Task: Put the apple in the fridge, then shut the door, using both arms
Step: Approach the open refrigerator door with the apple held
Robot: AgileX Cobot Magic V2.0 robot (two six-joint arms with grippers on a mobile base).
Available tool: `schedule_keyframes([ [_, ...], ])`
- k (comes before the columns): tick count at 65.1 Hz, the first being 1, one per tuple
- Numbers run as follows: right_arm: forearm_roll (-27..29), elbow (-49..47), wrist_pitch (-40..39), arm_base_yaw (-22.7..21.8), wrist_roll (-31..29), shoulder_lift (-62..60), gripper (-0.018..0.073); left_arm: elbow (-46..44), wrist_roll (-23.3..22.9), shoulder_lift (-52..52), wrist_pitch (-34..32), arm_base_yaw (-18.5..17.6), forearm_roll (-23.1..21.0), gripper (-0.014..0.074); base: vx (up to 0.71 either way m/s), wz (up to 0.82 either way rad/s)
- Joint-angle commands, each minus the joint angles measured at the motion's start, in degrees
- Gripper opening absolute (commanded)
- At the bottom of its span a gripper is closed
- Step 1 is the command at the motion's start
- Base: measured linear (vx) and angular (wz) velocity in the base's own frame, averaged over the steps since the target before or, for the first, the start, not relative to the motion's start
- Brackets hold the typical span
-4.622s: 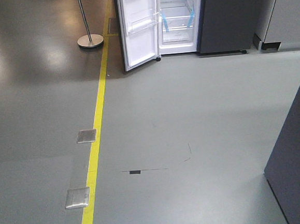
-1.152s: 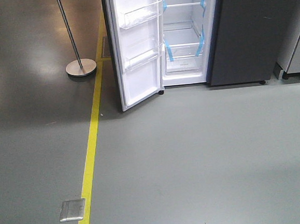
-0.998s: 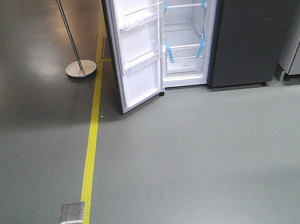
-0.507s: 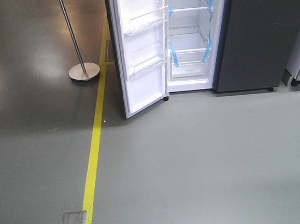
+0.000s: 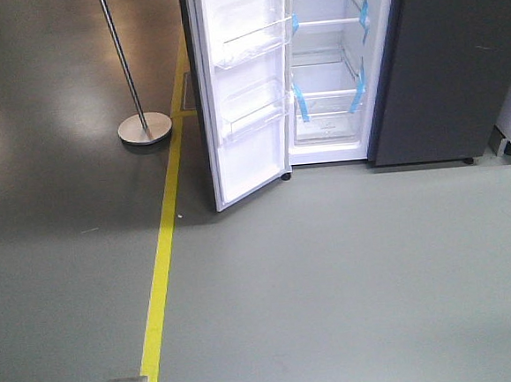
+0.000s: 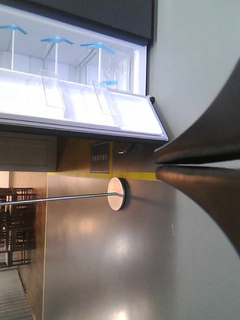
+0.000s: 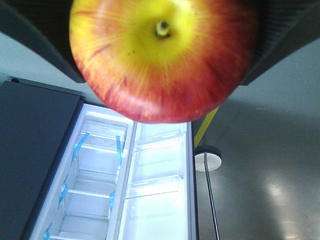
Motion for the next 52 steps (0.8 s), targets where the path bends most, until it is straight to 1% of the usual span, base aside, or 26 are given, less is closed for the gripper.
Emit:
schedule_keyframes([
  [1,0.3,-1.8,-4.9,-0.2,-0.2,-1.0,0.0203,-1.1,-0.1,-0.8,-4.2,0.1,0.1,-0.0007,0.12,0.01],
  [52,0.3,-1.8,-4.8,-0.2,-0.2,-1.0,0.0203,-1.1,-0.1,-0.8,-4.2,0.1,0.1,-0.0007,0.14,0.01],
])
